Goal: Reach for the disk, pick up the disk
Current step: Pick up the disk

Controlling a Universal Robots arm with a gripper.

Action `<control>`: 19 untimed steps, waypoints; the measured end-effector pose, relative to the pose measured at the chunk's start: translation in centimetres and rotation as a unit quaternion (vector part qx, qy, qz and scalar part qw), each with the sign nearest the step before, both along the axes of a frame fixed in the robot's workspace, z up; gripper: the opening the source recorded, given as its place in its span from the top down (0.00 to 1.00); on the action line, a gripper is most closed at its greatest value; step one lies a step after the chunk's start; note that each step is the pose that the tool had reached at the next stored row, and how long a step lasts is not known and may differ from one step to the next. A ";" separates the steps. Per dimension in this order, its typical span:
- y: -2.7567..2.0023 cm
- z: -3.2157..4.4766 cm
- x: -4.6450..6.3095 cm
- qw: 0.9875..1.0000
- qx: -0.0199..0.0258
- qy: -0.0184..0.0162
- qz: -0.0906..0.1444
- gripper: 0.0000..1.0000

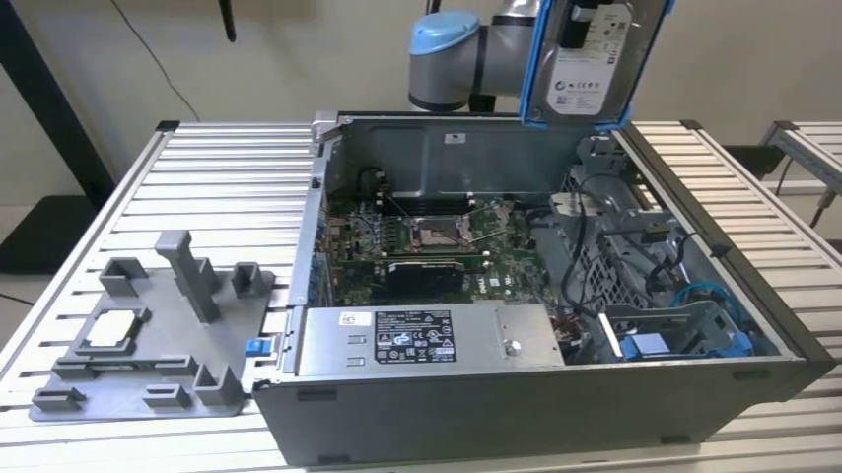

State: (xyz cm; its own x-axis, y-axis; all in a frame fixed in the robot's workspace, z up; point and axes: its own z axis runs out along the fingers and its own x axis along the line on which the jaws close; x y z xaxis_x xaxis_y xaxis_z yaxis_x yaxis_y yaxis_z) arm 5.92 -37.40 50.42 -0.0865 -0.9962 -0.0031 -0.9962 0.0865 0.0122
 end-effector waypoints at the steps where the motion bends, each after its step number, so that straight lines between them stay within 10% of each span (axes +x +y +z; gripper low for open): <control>1: 0.00 0.00 0.4 1.000 0.000 0.000 0.000 1.00; 19: 0.00 0.00 6.1 1.000 0.000 0.000 0.000 1.00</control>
